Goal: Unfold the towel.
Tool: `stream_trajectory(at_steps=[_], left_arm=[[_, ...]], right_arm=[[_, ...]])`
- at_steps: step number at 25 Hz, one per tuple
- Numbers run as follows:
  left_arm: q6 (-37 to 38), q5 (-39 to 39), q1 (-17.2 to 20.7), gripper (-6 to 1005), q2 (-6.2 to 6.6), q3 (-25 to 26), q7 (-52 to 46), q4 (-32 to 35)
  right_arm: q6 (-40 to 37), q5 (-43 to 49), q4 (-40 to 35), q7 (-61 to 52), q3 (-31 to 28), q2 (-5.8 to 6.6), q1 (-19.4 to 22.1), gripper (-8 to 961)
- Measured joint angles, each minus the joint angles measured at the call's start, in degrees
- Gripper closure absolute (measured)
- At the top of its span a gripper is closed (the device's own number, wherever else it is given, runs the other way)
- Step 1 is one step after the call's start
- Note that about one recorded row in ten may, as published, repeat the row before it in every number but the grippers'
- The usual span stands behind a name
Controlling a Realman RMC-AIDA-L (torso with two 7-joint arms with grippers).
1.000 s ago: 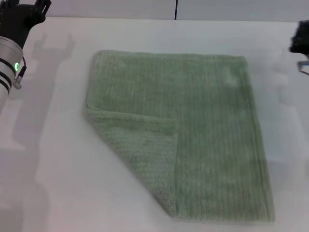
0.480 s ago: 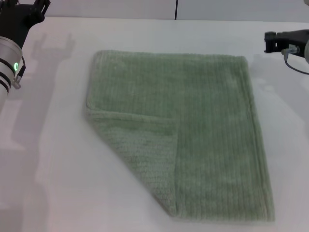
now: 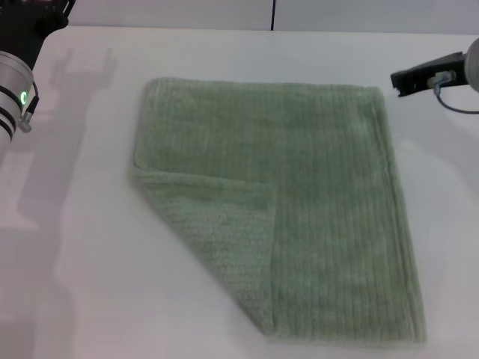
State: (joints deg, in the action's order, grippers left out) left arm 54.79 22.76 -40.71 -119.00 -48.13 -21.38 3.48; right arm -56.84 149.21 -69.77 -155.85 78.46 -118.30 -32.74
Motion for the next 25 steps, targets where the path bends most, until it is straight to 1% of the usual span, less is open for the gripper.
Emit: stream_trajectory(at_steps=[2,3,8,9,12,14,15,17,25], left_arm=[[0.52,0.0,0.08,247,0.0,-0.14,-0.16,0.1],[0.8,0.02,0.13,247,0.0,-0.19,-0.19,0.11],[1.36,0.39,0.21,247,-0.05,-0.29,-0.28,0.12],[1.47,0.42,0.21,247,-0.05,-0.3,-0.28,0.12],[1.97,0.44,0.22,247,-0.07,-0.3,-0.3,0.03],[2.27,0.45,0.25,247,-0.08,-0.3,-0.31,-0.12],[2.27,0.45,0.25,247,-0.08,-0.3,-0.31,-0.12],[2.43,0.51,0.27,247,-0.09,-0.3,-0.32,-0.26],[2.7,0.53,0.29,247,-0.09,-0.3,-0.34,-0.39]], right_arm=[[-3.51,1.08,0.83,0.01,-0.21,0.01,-2.08,954],[-3.51,1.08,0.83,0.01,-0.21,0.01,-2.08,954],[-8.81,1.28,3.83,0.03,-1.28,0.1,-5.68,954],[-10.26,1.32,5.14,0.04,-1.55,0.28,-6.99,954],[-11.41,1.35,6.44,0.05,-1.72,0.53,-7.98,954],[-12.7,1.41,8.68,0.07,-1.87,1.07,-9.27,954],[-12.7,1.41,8.68,0.07,-1.87,1.07,-9.27,954],[-13.43,1.43,11.36,0.45,-2.33,1.5,-10.64,954],[-13.81,1.41,15.94,2.91,-4.37,1.69,-12.76,953]])
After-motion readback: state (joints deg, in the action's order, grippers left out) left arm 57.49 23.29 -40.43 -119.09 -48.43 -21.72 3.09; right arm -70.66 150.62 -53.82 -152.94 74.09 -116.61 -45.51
